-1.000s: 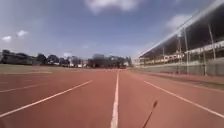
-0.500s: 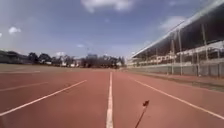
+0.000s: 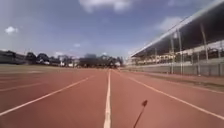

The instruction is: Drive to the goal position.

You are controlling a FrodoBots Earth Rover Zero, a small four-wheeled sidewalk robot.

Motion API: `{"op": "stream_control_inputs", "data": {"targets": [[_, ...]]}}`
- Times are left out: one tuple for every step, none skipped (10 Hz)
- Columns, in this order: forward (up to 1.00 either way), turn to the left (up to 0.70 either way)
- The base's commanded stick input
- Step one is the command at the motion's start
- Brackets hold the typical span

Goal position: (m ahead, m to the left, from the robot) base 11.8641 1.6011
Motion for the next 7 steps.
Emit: {"op": "stream_control_inputs", "data": {"targets": [[0.70, 0.00], [0.70, 0.00], [0.70, 0.00], [0.70, 0.00], [0.70, 0.00], [0.70, 0.00], [0.70, 0.00]]}}
